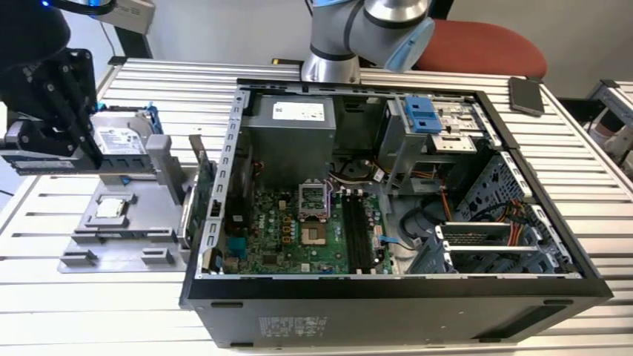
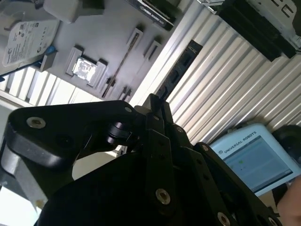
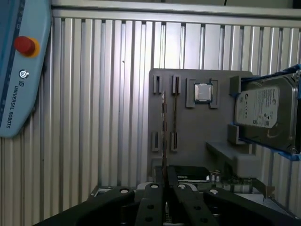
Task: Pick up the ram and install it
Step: 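Pick up the ram and move it above insertion slot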
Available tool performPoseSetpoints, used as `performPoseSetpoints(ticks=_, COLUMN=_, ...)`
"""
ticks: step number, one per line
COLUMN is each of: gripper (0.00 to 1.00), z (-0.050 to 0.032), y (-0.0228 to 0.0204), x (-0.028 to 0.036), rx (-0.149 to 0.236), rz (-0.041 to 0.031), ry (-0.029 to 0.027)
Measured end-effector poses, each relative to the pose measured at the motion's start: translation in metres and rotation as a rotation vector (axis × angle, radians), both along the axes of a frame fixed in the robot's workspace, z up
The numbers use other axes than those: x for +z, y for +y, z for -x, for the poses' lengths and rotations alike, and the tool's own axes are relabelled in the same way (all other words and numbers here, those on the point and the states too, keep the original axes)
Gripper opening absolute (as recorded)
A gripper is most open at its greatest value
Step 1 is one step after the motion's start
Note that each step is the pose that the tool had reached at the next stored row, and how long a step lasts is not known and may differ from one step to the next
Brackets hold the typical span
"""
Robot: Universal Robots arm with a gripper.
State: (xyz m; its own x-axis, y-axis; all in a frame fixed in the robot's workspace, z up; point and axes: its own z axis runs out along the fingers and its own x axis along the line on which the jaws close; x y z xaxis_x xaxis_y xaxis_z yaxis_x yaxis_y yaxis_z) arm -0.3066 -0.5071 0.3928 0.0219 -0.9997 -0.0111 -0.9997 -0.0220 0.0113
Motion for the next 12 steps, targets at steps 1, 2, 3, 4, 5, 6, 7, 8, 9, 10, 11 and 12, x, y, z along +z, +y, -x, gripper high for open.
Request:
performPoseSetpoints(ticks=1, gripper=0.00, z=-0.0032, y=0.0000, x=0.0000, rx=0.000, rz=0.0000, ry=0.0011)
performPoseSetpoints(ticks=2, gripper=0.00, z=-0.0063, y=0.0000, x=0.0001, rx=0.000, rz=0.0001, ry=0.0023)
performPoseSetpoints(ticks=3, gripper=0.00, z=-0.0091, y=0.0000, x=0.0001, rx=0.000, rz=0.0001, ry=0.0034)
performPoseSetpoints(ticks=4, gripper=0.00, z=-0.0117, y=0.0000, x=0.0000, rx=0.000, rz=0.0001, ry=0.0043)
performPoseSetpoints(ticks=5, gripper=0.00, z=-0.0142, y=0.0000, x=0.0000, rx=0.000, rz=0.0001, ry=0.0051)
performPoseSetpoints(ticks=6, gripper=0.00, z=-0.0172, y=0.0000, x=0.0000, rx=0.000, rz=0.0000, ry=0.0060)
performPoseSetpoints(ticks=7, gripper=0.00, z=-0.0208, y=0.0000, x=0.0000, rx=0.000, rz=0.0001, ry=0.0070)
performPoseSetpoints(ticks=8, gripper=0.00, z=-0.0246, y=0.0000, x=0.0001, rx=0.000, rz=0.0001, ry=0.0080)
performPoseSetpoints(ticks=9, gripper=0.00, z=-0.0283, y=0.0000, x=0.0001, rx=0.000, rz=0.0002, ry=0.0087)
performPoseSetpoints(ticks=10, gripper=0.00, z=-0.0318, y=0.0000, x=0.0000, rx=0.000, rz=0.0000, ry=0.0090)
performPoseSetpoints(ticks=11, gripper=0.00, z=-0.0346, y=0.0000, x=0.0001, rx=0.000, rz=0.0001, ry=0.0092)
performPoseSetpoints(ticks=12, gripper=0.00, z=-0.0373, y=0.0000, x=0.0000, rx=0.000, rz=0.0000, ry=0.0093)
